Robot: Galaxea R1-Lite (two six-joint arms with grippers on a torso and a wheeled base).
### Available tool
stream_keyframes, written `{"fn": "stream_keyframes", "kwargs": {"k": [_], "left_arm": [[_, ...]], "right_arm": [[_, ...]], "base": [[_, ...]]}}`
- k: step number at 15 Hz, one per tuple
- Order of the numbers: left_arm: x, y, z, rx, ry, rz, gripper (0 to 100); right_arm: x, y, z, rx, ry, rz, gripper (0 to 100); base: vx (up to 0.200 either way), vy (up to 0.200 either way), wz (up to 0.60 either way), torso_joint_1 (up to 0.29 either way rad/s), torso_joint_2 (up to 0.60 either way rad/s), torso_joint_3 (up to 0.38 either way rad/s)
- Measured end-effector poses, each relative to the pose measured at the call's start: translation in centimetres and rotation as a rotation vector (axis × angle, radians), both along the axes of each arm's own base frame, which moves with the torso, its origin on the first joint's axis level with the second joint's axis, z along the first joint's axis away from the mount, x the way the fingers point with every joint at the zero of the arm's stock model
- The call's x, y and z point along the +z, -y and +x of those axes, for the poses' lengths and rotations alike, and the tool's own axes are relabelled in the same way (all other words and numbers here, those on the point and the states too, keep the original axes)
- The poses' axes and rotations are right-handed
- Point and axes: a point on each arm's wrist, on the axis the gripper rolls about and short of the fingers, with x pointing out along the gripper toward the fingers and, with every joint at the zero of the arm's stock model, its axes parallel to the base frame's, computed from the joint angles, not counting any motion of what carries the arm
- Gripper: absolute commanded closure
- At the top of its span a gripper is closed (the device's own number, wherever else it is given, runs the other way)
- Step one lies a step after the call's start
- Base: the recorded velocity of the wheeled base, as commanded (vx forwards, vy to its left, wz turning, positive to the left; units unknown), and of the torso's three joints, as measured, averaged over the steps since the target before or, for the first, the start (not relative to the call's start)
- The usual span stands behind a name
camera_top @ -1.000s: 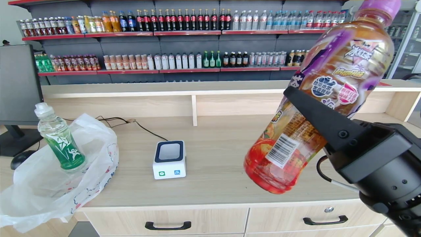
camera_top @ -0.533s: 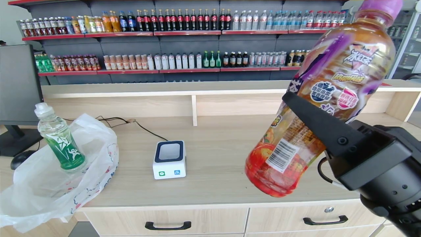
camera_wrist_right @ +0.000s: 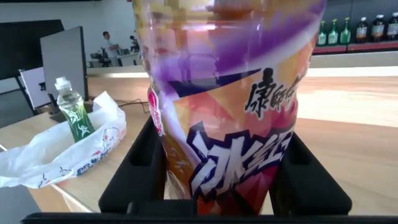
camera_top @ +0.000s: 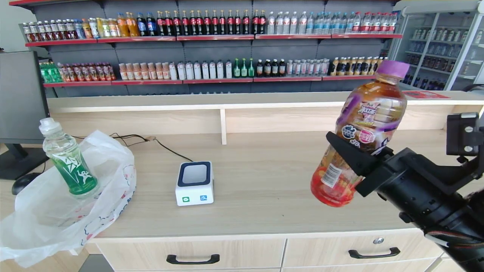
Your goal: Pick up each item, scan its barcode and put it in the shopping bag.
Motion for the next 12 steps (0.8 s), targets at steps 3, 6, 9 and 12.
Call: {"fn": "stream_keyframes", "kwargs": {"k": [3,6,9,12], "left_arm": [[0.0,0.0,0.0,0.001,0.000,0.000,0],[0.0,0.0,0.0,0.001,0.000,0.000,0],[0.0,0.0,0.0,0.001,0.000,0.000,0],[0.0,0.0,0.0,0.000,0.000,0.000,0]], "right_arm": [[-1.2,1.2,1.3,-0.091,-0.025,-0.066,100],[-2.1,3.0,2.8,-0.222,-0.017,-0.170,100],[-2.9,3.9,3.6,-0.279,-0.045,-0.205,100],[-3.5,4.5,4.2,-0.309,-0.070,-0.215,100]], "base": [[0.000,0.000,0.00,0.000,0.00,0.000],[0.000,0.000,0.00,0.000,0.00,0.000],[0.000,0.000,0.00,0.000,0.00,0.000],[0.000,0.000,0.00,0.000,0.00,0.000]]}}
